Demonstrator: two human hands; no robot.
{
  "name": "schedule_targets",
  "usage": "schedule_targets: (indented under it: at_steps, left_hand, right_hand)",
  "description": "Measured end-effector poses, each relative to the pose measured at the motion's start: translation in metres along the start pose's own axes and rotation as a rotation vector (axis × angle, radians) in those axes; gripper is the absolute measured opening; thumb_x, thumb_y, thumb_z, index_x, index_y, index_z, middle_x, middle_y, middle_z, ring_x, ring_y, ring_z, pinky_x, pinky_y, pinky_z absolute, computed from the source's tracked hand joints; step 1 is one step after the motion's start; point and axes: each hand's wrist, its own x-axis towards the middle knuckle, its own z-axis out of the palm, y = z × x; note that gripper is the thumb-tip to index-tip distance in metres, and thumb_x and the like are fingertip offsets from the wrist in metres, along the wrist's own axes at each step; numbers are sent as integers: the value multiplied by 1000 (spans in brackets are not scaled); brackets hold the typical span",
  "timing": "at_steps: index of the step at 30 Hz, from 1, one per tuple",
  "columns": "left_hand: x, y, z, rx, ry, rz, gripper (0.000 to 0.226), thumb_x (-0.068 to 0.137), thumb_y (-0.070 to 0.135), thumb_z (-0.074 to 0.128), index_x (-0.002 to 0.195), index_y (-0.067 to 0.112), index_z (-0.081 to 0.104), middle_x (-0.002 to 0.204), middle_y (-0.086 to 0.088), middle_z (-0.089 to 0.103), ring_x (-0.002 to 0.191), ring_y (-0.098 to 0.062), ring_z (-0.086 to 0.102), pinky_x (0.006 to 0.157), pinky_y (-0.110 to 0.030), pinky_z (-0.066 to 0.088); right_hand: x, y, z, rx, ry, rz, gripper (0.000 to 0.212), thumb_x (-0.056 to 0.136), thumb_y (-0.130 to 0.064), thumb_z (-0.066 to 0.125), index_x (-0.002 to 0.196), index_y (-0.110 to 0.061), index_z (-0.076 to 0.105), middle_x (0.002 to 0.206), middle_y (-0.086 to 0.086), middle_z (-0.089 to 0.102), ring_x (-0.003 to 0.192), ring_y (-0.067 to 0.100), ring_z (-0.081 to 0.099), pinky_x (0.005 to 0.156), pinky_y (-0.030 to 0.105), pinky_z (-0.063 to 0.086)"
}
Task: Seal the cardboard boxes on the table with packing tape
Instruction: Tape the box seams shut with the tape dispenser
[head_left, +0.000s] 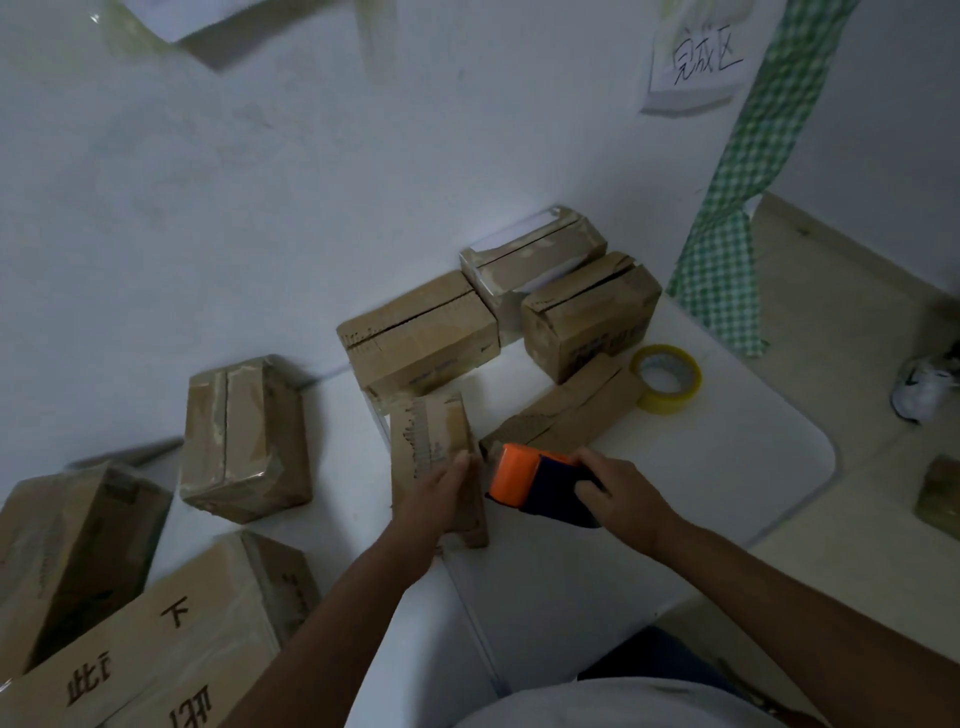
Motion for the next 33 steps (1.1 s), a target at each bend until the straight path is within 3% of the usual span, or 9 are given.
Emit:
schedule_targets:
  at_steps: [4, 10, 15, 19, 24, 28, 33]
  left_hand:
    - [-9, 7, -4, -172, -47, 18, 40, 103, 45, 41, 114, 23, 73, 116, -1, 72, 113, -18, 64, 103, -38, 47]
    - [-12, 2, -15, -255, -20, 16, 21, 97, 24, 60, 105, 13, 75, 105, -14, 74, 104, -32, 68, 93, -43, 53]
    - [-16, -6, -21, -335, -18, -13, 21, 96, 18, 60, 106, 5, 72, 104, -18, 73, 98, -30, 70, 91, -42, 56]
    - [-23, -12, -24, -351, 48, 6, 18, 96, 17, 58, 98, 8, 73, 98, -13, 75, 90, -23, 72, 77, -29, 58]
    - [-30, -25, -29, -379, 132, 1, 18, 96, 12, 58, 101, 0, 71, 91, -14, 74, 84, -23, 69, 77, -29, 54]
    - [-39, -51, -72, -513, 400, -54, 12, 94, 3, 60, 96, 1, 72, 75, -7, 70, 71, -15, 62, 70, -20, 55]
    - [-46, -83, -82, -447, 387, -152, 13, 93, 15, 65, 98, 5, 71, 82, -5, 70, 76, -17, 63, 73, -28, 50]
  right_hand:
    - [9, -12, 1, -8, -24, -12, 23, 100, -29, 49, 85, -12, 54, 73, 7, 60, 63, 18, 57, 55, 26, 36]
    - [18, -26, 1, -96, -84, -31, 35, 98, -42, 48, 85, -10, 56, 73, 7, 61, 64, 20, 59, 58, 36, 44]
    - [25, -41, 6, -169, -143, -12, 36, 91, -61, 47, 71, -31, 51, 62, -8, 54, 54, 2, 51, 53, 19, 34]
    - [29, -50, 5, -284, -160, -67, 44, 90, -66, 42, 65, -29, 45, 60, -8, 50, 51, 3, 47, 51, 19, 32]
    - [30, -50, 5, -412, -213, -126, 66, 73, -85, 27, 69, -22, 47, 63, -3, 51, 53, 8, 46, 50, 24, 32]
    - [31, -27, -2, -587, -230, -130, 78, 69, -89, 19, 76, -20, 54, 67, -4, 54, 58, 8, 50, 50, 24, 32]
    - [36, -10, -1, -616, -192, -101, 84, 61, -94, 12, 71, -21, 52, 65, -5, 54, 57, 8, 51, 50, 25, 33]
